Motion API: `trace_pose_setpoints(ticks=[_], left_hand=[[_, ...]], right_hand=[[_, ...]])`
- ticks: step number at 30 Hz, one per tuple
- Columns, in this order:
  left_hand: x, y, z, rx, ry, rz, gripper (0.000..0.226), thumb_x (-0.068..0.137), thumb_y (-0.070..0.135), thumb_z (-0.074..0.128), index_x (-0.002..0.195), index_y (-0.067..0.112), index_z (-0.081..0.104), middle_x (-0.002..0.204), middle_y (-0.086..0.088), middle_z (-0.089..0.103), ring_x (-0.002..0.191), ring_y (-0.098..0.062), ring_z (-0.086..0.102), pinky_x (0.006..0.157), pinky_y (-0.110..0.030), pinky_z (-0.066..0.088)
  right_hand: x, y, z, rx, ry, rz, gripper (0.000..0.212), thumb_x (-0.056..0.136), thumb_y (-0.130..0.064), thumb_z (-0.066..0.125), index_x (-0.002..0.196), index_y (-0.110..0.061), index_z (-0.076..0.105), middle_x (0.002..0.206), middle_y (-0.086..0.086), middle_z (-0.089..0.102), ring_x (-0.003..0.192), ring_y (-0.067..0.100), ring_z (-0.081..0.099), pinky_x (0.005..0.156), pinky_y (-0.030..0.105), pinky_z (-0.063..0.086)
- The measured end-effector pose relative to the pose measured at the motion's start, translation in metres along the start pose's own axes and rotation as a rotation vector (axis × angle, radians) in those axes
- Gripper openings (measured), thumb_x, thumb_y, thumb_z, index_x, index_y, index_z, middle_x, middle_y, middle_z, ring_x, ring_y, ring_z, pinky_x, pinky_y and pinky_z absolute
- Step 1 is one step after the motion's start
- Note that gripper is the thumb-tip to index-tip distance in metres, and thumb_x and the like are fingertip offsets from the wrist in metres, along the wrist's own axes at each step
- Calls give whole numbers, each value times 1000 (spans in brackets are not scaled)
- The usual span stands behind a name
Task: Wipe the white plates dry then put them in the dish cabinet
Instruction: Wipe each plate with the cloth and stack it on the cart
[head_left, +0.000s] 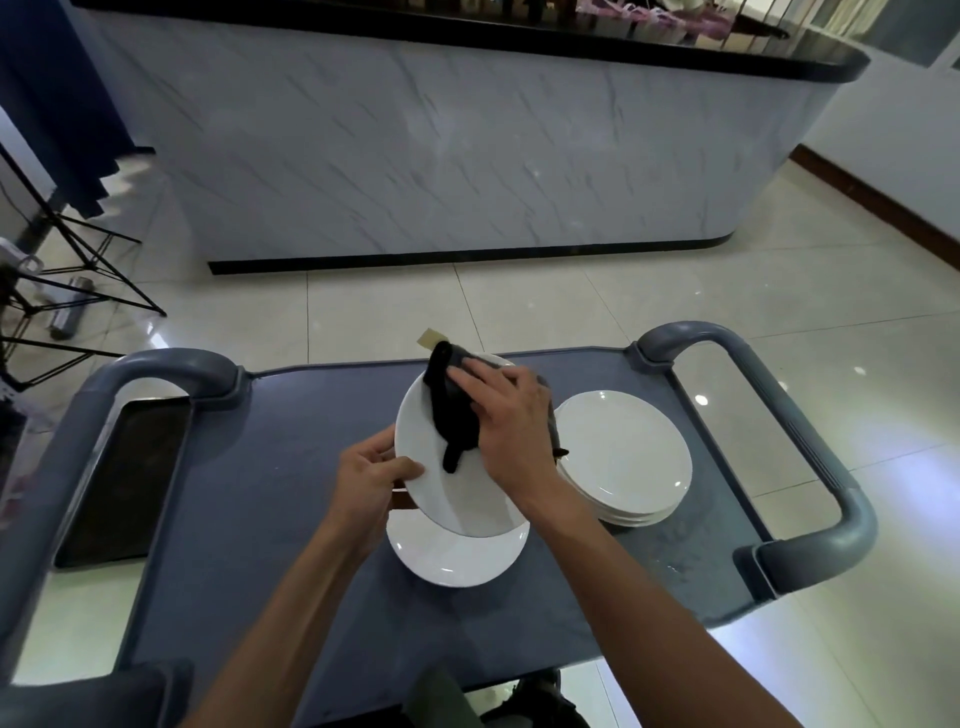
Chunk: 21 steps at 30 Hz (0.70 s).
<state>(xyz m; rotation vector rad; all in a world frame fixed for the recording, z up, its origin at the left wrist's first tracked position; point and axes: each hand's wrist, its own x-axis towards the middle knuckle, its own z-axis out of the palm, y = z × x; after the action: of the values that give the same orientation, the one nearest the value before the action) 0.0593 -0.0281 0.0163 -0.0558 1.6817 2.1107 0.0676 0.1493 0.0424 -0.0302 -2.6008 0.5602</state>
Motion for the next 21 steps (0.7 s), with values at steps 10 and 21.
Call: trace_pose_setpoints(ticks=[10, 21], left_hand=[[-7, -3, -3, 13, 29, 0, 53, 79, -15, 56, 97, 29, 80, 93, -12, 77, 75, -31, 73, 58, -38, 58], [-13, -1, -1, -31, 42, 46, 58, 80, -15, 55, 107, 30, 77, 97, -11, 76, 75, -25, 70, 58, -38, 56]], right_hand=[[-16, -12, 8, 62, -70, -120, 49, 91, -7, 63, 136, -27, 62, 141, -9, 59, 108, 26, 52, 92, 47, 43], [26, 8, -15, 39, 94, 167, 45, 97, -14, 58, 141, -22, 57, 138, -4, 59, 117, 27, 48, 94, 41, 39]])
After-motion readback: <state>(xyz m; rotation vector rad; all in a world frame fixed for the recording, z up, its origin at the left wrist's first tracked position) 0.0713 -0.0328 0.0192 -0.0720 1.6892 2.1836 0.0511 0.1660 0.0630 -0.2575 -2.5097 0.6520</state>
